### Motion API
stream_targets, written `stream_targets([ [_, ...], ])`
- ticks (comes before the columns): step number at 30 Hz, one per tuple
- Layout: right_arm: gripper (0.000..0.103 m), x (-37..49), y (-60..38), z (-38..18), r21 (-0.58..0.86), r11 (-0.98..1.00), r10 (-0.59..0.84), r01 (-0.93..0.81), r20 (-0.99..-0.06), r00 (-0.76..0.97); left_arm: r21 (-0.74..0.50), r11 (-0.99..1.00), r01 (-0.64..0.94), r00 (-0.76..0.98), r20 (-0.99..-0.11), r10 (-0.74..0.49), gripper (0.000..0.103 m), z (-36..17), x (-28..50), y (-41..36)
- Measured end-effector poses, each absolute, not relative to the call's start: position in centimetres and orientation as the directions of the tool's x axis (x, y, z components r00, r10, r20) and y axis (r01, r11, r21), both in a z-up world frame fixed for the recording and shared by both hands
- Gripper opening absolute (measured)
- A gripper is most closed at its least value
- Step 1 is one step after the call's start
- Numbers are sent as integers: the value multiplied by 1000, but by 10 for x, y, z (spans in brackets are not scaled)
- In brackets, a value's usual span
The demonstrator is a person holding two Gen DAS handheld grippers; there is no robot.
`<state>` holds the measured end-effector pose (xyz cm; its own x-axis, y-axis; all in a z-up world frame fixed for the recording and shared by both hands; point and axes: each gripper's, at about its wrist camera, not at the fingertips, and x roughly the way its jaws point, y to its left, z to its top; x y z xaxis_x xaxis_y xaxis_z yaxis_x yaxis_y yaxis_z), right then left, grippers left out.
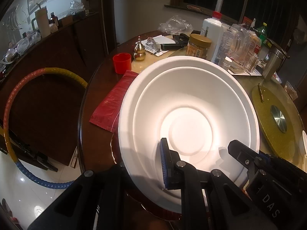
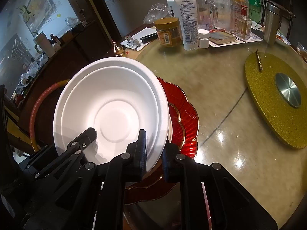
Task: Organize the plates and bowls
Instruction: 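Lower the white bowl into the cream bowl on the red plates, then open the right gripper and withdraw from the stacked white bowl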
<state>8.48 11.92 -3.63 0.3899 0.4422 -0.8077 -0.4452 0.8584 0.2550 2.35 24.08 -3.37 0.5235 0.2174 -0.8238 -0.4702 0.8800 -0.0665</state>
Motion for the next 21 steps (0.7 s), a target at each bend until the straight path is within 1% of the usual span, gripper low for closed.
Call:
stream_targets([
  [6,15,86,118,-36,257,854,443,-453,-815,373,-55,877,-478,520,-822,232,15,-31,23,240],
  [10,17,85,119,-34,238,856,430,-459,-821,376,-39,875,-482,518,-819,248,22,-29,22,240],
  [11,18,84,120,-34,219,860,413,-461,-829,378,-35,874,-485,519,-816,256,30,-27,21,240],
  [12,18,84,121,-34,206,863,403,-462,-833,380,-31,872,-488,523,-810,264,45,-26,19,240],
  [13,19,83,122,-34,197,863,396,-465,-835,381,-25,870,-492,527,-804,275,53,-24,18,240],
  [14,23,83,122,-33,194,862,395,-469,-836,382,-16,868,-496,532,-796,289,66,-21,17,239],
  [15,25,81,122,-31,187,863,392,-470,-834,388,-8,866,-501,537,-787,304,69,-19,16,239],
  [17,25,79,122,-28,169,866,382,-471,-832,404,0,864,-503,546,-775,318,70,-14,13,239],
  [21,25,77,116,-25,146,876,361,-459,-830,425,2,860,-510,558,-760,333,78,-8,8,241],
])
